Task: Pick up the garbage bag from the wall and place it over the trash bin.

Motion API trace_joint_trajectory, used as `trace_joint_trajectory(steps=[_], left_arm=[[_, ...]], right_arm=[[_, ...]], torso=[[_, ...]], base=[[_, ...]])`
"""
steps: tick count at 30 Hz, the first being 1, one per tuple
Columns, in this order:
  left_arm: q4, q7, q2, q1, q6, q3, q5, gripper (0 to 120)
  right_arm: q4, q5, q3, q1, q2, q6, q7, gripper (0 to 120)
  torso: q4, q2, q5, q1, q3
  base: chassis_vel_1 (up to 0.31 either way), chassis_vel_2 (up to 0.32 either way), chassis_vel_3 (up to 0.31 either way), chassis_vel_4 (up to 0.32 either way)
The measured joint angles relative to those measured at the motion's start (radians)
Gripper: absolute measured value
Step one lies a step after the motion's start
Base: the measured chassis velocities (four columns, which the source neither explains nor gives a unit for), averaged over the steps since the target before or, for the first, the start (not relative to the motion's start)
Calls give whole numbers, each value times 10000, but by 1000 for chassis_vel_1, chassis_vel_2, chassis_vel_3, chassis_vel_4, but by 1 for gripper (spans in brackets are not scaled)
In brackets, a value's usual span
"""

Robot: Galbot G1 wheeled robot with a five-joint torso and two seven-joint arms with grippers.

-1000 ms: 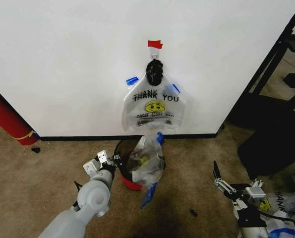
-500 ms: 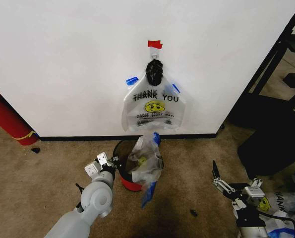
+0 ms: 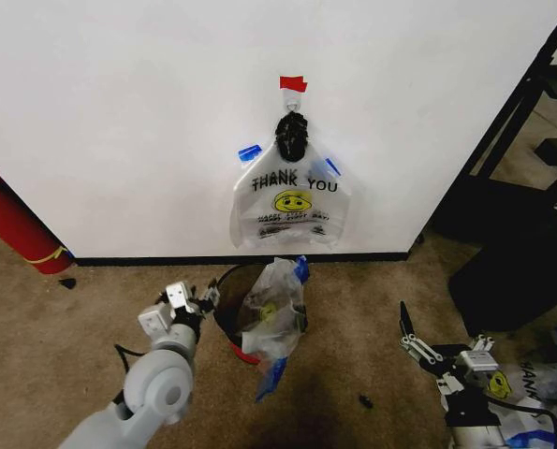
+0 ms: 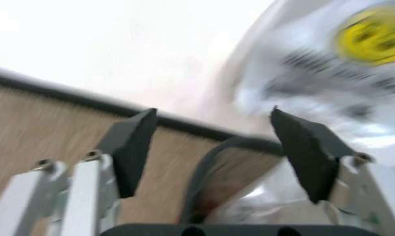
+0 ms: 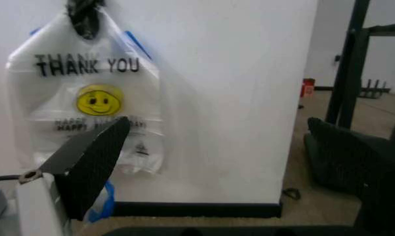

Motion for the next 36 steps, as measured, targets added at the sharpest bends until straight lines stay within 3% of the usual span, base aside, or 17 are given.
trace_joint_trajectory(steps=[4,7,12,18,20,22,27,33,36], left_arm=[[-1068,386,615,-273,509,707,10,91],[-1237,726,850,-648,896,1172,-3,97],[-822,940,1103,-1908,1547,2234,-451,95],[-417,-44,889,-3701,2657,4208,-2367,94],[-321,-216,811,-3915,2770,4490,-2634,94],[-35,-499,595,-4343,2953,5072,-2937,91],[492,-584,286,-4654,3017,5551,-2760,83],[937,-593,136,-4692,2842,5703,-2451,65],[978,-590,125,-4692,2713,5696,-2413,50]], right_arm=[[-135,64,225,194,87,-400,500,100],[-173,117,358,276,124,-639,774,100],[-199,147,486,322,209,-860,1004,100],[-290,-52,451,376,408,-957,1095,100],[-290,-103,434,385,426,-967,1095,100],[-290,-221,402,401,464,-974,1096,100],[-290,-254,397,386,481,-976,1093,100],[-290,-209,416,364,465,-975,1092,100],[-293,-207,403,383,457,-976,1086,100]], torso=[[0,0,2,0,0],[1,0,3,0,0],[-1,0,-1,1,1],[-2,-1,2,1,1],[-1,-1,2,1,1],[-2,0,2,1,1],[-1,-1,1,1,1],[0,-1,1,1,1],[0,-1,1,1,1]], base=[[0,0,0,0],[0,0,0,0],[0,0,0,0],[0,0,0,0],[0,0,0,0],[0,0,0,0],[0,0,0,0],[0,0,0,0],[0,0,0,0]])
